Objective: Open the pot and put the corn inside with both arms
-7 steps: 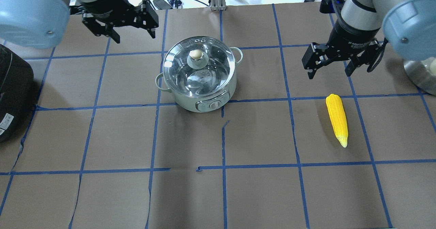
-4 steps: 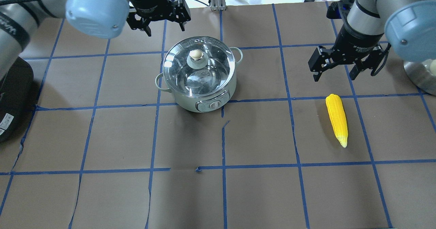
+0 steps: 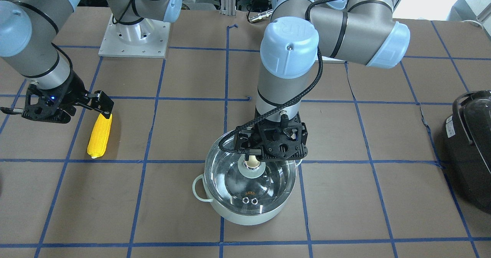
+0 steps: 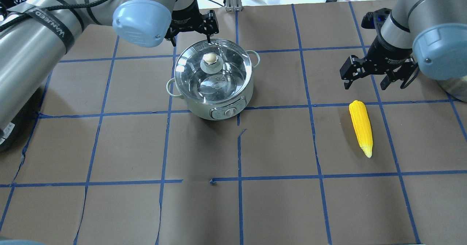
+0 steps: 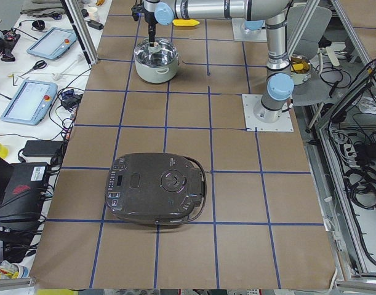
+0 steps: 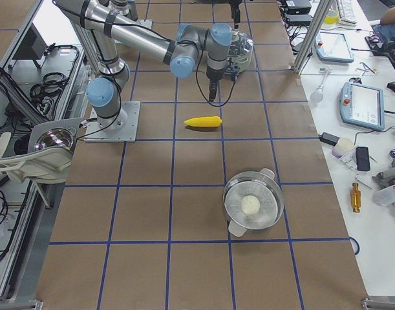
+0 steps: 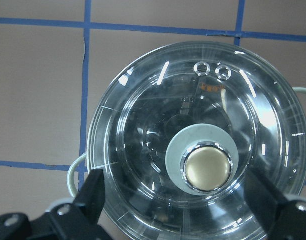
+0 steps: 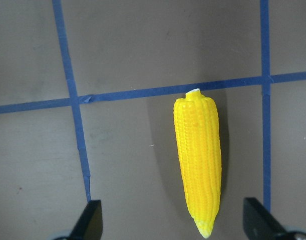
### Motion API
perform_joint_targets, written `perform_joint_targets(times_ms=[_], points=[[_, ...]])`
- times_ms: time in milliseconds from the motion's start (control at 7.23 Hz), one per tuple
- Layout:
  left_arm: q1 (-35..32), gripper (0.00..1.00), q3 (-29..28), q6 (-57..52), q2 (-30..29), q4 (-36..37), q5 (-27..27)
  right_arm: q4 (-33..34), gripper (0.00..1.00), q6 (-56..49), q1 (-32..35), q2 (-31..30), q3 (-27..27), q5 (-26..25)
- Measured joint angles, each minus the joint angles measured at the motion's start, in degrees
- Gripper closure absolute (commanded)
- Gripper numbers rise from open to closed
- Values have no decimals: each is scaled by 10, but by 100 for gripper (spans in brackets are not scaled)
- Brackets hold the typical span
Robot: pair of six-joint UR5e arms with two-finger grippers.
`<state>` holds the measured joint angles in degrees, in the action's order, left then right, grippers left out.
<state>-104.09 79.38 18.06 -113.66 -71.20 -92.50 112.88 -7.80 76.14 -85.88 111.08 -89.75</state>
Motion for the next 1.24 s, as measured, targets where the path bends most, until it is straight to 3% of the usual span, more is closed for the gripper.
perform_joint_targets(times_ms=[415,691,1106,1245], points=[[-16,0,11,4,-25,62,12,148,0,-16,-8,50,82,-4],[-18,0,20,4,-26,69,16,167,0,-33,-16,63,94,-8],[-18,24,30,-2,-15,53,12,185,0,-40,-21,87,97,-12],[-18,29,29,-4,-11,43,11,194,38,-40,-22,97,97,-16]])
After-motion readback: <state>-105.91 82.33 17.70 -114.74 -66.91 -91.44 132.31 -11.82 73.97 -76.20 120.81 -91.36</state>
